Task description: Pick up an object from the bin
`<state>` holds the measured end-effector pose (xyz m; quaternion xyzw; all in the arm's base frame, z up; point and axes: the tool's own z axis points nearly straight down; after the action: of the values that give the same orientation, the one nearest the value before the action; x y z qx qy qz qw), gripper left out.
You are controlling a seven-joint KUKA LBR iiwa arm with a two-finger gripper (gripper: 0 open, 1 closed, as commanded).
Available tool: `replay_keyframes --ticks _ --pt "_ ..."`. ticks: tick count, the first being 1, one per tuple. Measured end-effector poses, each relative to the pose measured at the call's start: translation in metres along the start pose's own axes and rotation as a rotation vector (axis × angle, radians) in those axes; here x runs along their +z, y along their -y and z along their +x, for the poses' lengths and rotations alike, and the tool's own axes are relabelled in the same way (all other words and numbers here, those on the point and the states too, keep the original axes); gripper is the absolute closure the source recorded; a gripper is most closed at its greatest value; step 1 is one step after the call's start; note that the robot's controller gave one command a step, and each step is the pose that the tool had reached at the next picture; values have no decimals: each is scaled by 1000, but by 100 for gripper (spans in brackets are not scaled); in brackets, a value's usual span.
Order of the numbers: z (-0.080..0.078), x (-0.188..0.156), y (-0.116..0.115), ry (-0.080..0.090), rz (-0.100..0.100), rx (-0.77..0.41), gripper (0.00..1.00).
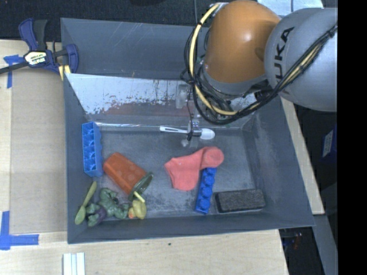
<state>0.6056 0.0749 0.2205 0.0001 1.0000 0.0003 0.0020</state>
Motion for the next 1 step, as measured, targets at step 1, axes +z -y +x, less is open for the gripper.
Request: replay_keyframes --ticks 1 --pt "37 21 31 7 -2 -109 0"
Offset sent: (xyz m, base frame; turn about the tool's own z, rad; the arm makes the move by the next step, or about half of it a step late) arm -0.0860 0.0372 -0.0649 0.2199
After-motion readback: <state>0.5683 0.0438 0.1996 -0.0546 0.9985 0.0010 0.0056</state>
